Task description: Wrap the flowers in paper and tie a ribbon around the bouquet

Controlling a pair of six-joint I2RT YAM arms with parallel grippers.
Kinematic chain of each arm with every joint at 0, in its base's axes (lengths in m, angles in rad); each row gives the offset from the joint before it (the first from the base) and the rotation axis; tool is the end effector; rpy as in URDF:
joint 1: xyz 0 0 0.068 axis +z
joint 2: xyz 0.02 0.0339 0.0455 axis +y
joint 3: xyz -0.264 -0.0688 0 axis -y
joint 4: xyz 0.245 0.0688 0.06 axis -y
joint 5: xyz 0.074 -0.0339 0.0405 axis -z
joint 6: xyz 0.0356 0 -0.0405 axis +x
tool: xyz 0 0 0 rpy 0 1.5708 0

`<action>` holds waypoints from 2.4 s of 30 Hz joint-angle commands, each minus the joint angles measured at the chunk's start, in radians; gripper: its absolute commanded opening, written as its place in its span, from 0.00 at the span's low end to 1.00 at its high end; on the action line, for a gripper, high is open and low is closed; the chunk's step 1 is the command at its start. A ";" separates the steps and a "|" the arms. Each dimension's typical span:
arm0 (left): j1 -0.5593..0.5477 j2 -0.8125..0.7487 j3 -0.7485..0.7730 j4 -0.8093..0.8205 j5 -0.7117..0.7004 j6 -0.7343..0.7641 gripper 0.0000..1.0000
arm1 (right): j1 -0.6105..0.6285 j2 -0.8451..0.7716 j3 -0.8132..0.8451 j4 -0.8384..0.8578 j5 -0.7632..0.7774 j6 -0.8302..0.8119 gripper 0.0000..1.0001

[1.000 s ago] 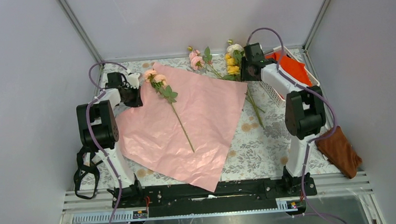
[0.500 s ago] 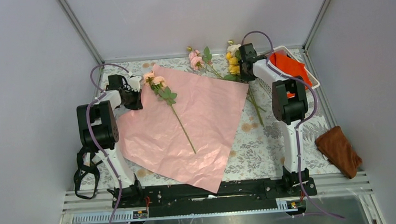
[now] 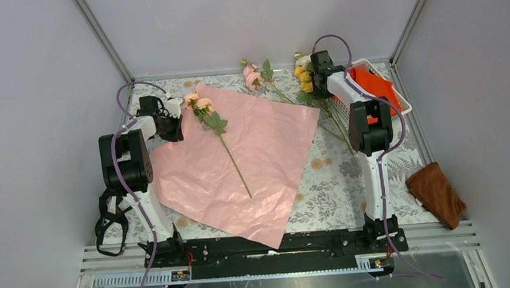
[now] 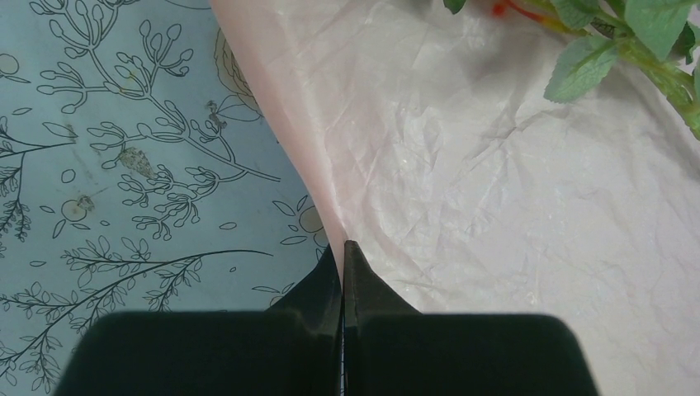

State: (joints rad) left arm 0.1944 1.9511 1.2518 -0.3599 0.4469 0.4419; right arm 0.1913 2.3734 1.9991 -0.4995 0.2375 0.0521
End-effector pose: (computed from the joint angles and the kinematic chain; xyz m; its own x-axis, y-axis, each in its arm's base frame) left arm 0.3916 0.0614 0.1543 -0.7591 0.2436 -0.6037 0.3961 0.9088 -0.1313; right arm 0.5215 0.0925 0.1799 -0.7537 -0.0944 -0.6504 0.0027 0.9892 -0.1467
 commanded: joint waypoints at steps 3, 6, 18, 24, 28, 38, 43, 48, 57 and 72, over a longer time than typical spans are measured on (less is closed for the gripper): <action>0.003 -0.040 0.006 0.007 -0.001 0.019 0.00 | -0.006 -0.047 0.028 -0.025 0.039 -0.072 0.28; 0.004 -0.034 0.008 0.007 0.000 0.019 0.00 | -0.006 -0.073 -0.005 -0.011 0.022 -0.093 0.28; 0.003 -0.018 0.019 0.002 -0.009 0.029 0.00 | 0.037 -0.251 -0.147 0.082 -0.224 -0.152 0.40; 0.003 -0.028 0.010 0.000 -0.025 0.043 0.00 | 0.115 -0.124 -0.007 0.071 -0.268 -0.207 0.60; 0.002 -0.027 0.005 -0.003 -0.026 0.050 0.00 | 0.149 -0.001 0.122 0.078 -0.281 -0.202 0.62; 0.002 -0.005 0.013 -0.008 -0.009 0.050 0.00 | 0.149 0.206 0.315 0.031 -0.212 -0.208 0.58; 0.000 0.001 0.014 -0.013 -0.005 0.053 0.00 | 0.149 0.196 0.330 0.030 -0.151 -0.246 0.16; -0.001 0.002 0.013 -0.013 -0.004 0.062 0.00 | 0.148 0.050 0.318 0.041 -0.085 -0.299 0.00; -0.030 0.005 0.014 -0.017 0.021 0.074 0.00 | 0.179 -0.413 0.117 0.172 0.058 -0.264 0.00; -0.119 0.070 0.139 -0.032 0.082 0.011 0.00 | 0.548 -0.328 -0.164 0.449 -0.250 0.357 0.00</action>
State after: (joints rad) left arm 0.0914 1.9850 1.3254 -0.3828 0.4908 0.4862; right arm 0.6834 1.8191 1.8240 -0.0334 0.0658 0.1864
